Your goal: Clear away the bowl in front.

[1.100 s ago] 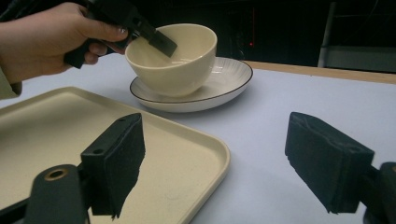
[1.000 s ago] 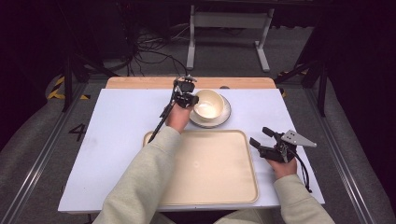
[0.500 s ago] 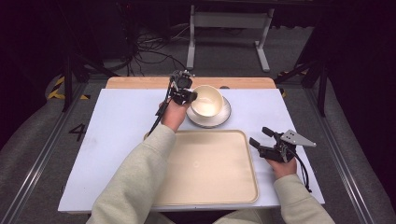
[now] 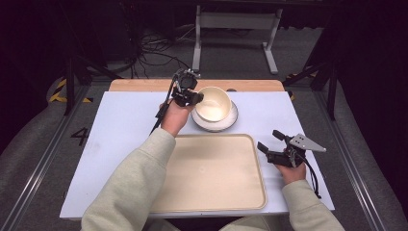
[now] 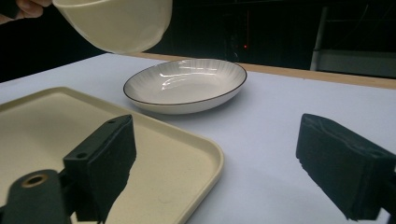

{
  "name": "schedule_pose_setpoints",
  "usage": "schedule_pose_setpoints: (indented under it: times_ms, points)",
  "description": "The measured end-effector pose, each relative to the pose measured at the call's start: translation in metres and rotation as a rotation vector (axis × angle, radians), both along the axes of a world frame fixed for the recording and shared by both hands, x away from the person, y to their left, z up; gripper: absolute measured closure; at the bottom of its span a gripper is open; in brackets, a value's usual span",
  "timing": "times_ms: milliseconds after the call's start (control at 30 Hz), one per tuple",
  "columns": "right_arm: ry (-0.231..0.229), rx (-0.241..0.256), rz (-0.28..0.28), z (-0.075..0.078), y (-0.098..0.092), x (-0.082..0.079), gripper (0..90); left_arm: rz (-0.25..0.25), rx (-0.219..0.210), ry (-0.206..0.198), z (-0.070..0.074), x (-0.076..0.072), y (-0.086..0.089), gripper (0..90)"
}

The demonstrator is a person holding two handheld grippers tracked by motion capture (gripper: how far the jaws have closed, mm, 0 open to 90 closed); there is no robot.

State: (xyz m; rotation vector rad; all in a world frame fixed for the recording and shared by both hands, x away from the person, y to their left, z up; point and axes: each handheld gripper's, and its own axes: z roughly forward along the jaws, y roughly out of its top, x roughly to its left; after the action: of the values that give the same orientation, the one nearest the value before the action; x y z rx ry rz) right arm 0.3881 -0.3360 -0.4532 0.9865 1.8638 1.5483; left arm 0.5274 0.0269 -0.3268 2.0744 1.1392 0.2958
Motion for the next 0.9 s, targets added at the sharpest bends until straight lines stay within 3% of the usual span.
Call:
schedule_pose_setpoints:
  times_ms: [233,567,767,900]
  points:
    - [-0.017,-0.012,-0.011,0.0,0.001,0.0,5.0,-0.048,-0.004,0.013,0.01,-0.011,0.003,82.5]
    - [-0.021,-0.008,-0.016,0.0,0.0,0.0,4.7,-0.135,0.037,0.012,0.024,-0.031,0.004,82.6]
    - [-0.019,-0.007,-0.015,0.0,0.0,0.0,4.8,-0.182,0.03,0.018,0.033,-0.043,0.01,82.6]
    - [-0.018,-0.003,-0.016,0.0,0.0,0.0,4.7,-0.219,0.05,0.033,0.035,-0.051,0.01,82.6]
